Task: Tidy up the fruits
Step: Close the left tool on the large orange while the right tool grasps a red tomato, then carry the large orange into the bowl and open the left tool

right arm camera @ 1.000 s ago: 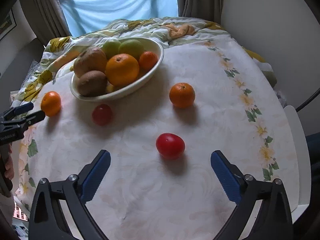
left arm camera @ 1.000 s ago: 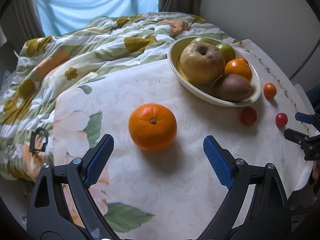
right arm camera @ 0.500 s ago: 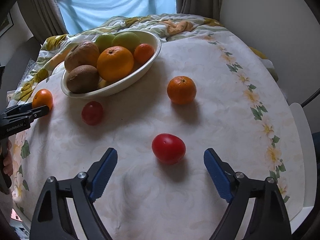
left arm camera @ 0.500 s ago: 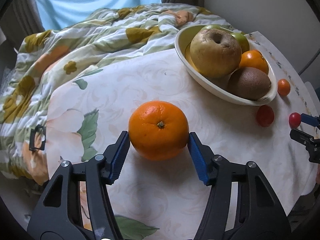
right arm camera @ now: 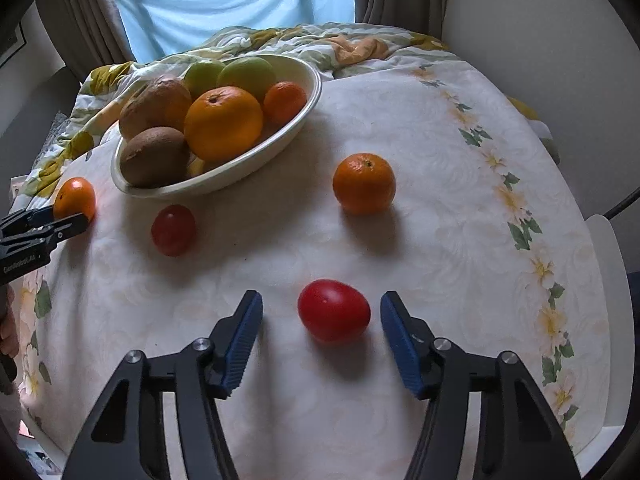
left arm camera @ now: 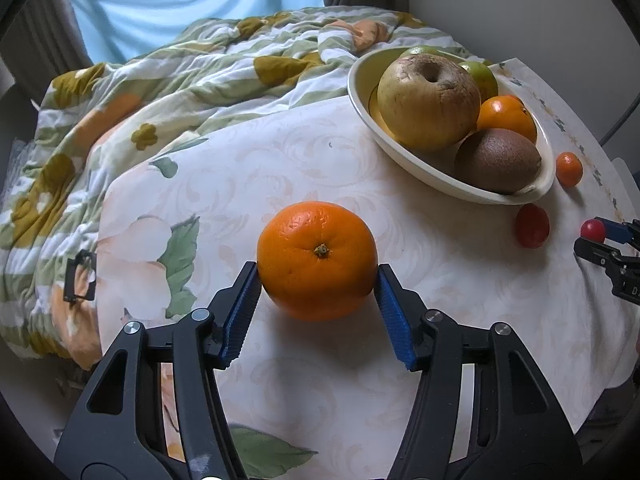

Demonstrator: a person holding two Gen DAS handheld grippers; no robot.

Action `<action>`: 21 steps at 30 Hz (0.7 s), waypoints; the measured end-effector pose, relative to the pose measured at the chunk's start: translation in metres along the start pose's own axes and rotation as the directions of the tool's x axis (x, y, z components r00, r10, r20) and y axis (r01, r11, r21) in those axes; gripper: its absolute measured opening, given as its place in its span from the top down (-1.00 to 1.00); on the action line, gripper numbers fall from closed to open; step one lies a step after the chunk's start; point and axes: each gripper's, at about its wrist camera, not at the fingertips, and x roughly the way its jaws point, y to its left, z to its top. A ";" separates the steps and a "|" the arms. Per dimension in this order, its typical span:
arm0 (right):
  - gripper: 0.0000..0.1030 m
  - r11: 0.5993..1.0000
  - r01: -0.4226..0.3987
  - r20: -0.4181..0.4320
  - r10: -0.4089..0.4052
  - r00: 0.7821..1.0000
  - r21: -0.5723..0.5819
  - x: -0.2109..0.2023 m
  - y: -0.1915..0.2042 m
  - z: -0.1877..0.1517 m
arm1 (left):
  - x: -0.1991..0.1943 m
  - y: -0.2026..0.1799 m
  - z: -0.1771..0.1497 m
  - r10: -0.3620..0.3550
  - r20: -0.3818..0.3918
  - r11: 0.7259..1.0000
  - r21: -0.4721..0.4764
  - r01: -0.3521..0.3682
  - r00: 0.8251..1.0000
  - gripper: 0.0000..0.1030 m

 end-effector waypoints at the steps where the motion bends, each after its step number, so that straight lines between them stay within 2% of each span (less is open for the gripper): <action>1: 0.01 1.000 0.003 -0.001 -0.003 1.000 -0.001 0.000 -0.001 0.000 | 0.000 0.000 0.000 -0.001 -0.001 1.000 0.000 0.001 1.000 -0.25; 3: 0.15 1.000 0.013 -0.001 -0.013 1.000 -0.006 -0.001 0.000 0.001 | -0.001 0.000 -0.002 -0.003 -0.001 1.000 -0.001 0.003 1.000 -0.25; 4: 0.33 1.000 0.019 -0.001 -0.019 1.000 -0.011 -0.001 0.000 0.001 | -0.002 0.000 -0.003 -0.004 -0.002 1.000 -0.002 0.004 1.000 -0.24; 5: 0.39 1.000 0.023 -0.001 -0.023 1.000 -0.015 -0.002 -0.001 0.001 | -0.003 0.000 -0.004 -0.006 -0.003 1.000 -0.003 0.006 1.000 -0.24; 13: 0.39 1.000 0.020 0.025 -0.020 0.999 -0.019 -0.013 -0.002 0.005 | -0.013 -0.010 -0.010 -0.032 0.000 0.999 -0.014 0.032 0.999 -0.24; 21: 0.40 0.999 0.012 0.054 -0.010 0.999 -0.045 -0.037 0.004 0.011 | -0.042 -0.022 -0.004 -0.062 0.042 0.998 -0.009 0.062 0.997 -0.24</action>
